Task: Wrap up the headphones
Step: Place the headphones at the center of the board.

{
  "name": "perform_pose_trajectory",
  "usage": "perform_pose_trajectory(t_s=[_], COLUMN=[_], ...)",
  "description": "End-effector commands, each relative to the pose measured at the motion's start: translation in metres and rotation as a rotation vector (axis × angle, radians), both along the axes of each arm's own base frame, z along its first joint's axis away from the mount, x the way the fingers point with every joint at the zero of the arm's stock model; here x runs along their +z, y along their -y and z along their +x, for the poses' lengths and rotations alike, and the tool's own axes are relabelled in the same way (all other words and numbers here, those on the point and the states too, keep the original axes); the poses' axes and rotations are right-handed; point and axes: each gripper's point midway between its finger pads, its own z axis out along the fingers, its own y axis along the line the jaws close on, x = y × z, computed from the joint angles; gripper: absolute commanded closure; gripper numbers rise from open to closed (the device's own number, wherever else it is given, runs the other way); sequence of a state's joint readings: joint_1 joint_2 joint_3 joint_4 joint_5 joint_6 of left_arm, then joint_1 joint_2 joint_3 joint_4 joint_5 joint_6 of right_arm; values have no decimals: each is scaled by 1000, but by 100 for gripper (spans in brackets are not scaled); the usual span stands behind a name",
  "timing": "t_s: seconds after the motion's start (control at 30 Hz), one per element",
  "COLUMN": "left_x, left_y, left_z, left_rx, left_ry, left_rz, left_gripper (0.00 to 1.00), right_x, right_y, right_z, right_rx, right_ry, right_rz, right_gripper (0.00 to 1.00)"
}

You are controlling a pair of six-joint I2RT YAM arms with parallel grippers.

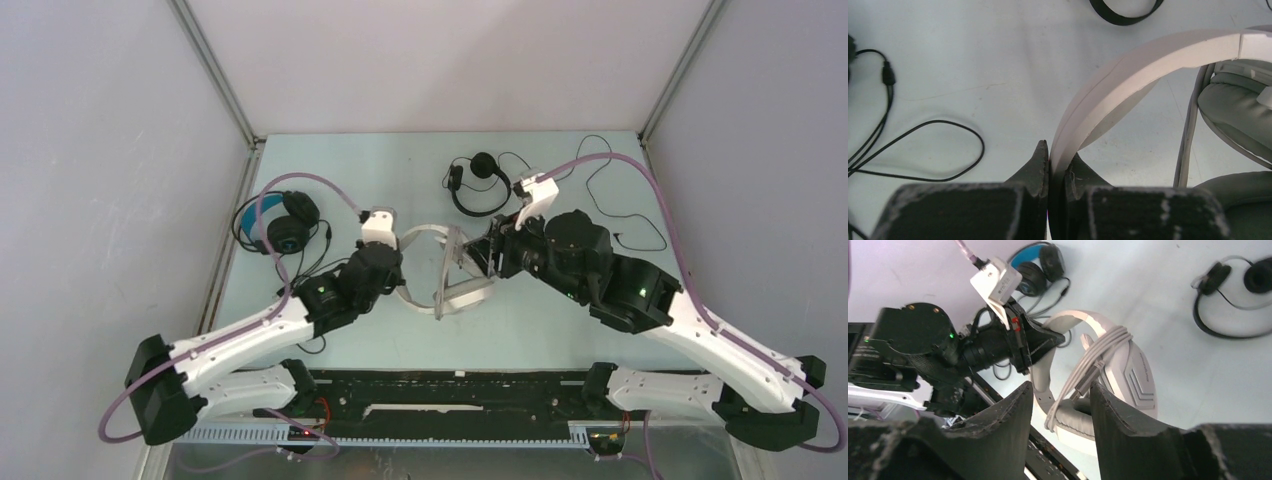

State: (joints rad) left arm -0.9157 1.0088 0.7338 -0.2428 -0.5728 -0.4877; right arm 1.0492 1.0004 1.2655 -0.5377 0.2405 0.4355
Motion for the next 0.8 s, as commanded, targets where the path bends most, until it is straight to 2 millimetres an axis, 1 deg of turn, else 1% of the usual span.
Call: perform_pose_trajectory(t_s=[0.0, 0.07, 0.17, 0.3, 0.4, 0.5, 0.53, 0.57, 0.63, 0.77], left_x=[66, 64, 64, 58, 53, 48, 42, 41, 37, 28], left_y=[54, 70, 97, 134, 160, 183, 192, 199, 214, 242], left_z=[17, 20, 24, 28, 31, 35, 37, 37, 39, 44], left_rx=[-70, -93, -133, -185, -219, -249, -257, -267, -285, -312], left_ry=[106, 99, 89, 67, 52, 36, 26, 20, 11, -4], left_rz=[-208, -202, -196, -180, -175, -171, -163, -164, -164, -161], left_gripper=[100, 100, 100, 100, 100, 100, 100, 100, 100, 100], right_x=[-30, -43, -58, -70, -79, -79, -78, -76, -75, -79], right_y=[31, 50, 70, 93, 114, 137, 144, 151, 167, 194], right_z=[7, 8, 7, 7, 8, 9, 9, 8, 9, 11], right_rx=[-129, -191, -240, -285, -338, -410, -428, -456, -521, -651], right_ry=[-57, -86, -121, -149, -172, -167, -162, -157, -151, -160], right_rz=[-76, -112, -126, -102, -104, -109, -104, -100, -93, -93], right_gripper=[52, 52, 52, 52, 52, 52, 52, 51, 49, 48])
